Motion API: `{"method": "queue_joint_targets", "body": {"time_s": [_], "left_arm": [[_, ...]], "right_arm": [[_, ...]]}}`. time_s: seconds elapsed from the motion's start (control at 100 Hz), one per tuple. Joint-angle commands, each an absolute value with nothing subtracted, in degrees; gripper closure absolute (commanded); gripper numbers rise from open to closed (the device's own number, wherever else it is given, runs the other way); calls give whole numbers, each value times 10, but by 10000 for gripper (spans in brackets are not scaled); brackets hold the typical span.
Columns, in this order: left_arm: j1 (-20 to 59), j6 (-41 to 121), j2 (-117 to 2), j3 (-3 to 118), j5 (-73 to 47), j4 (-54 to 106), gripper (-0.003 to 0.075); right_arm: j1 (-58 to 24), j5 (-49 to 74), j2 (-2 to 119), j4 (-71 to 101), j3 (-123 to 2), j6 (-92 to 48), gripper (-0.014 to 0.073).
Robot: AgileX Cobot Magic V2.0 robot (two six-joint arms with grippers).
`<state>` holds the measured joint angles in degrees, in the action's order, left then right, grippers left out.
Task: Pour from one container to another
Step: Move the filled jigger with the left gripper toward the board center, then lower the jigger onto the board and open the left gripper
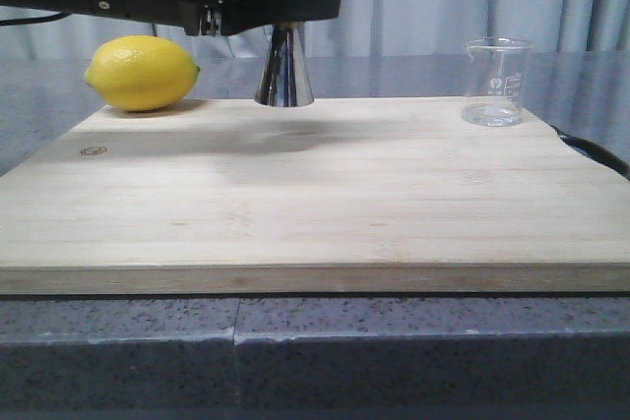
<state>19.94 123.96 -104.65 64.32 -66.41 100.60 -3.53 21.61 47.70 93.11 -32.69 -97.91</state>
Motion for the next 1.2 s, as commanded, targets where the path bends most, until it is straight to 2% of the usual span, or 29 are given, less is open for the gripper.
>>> {"method": "queue_joint_targets", "body": {"time_s": [0.0,1.19], "left_arm": [[206,1237,-1032,661,-721,1060,492],[206,1235,-1053,660,-690,1035,492]], "right_arm": [[-33,218,471,938,-342,-980,-3],[-33,211,471,938,-342,-980,-3]]}}
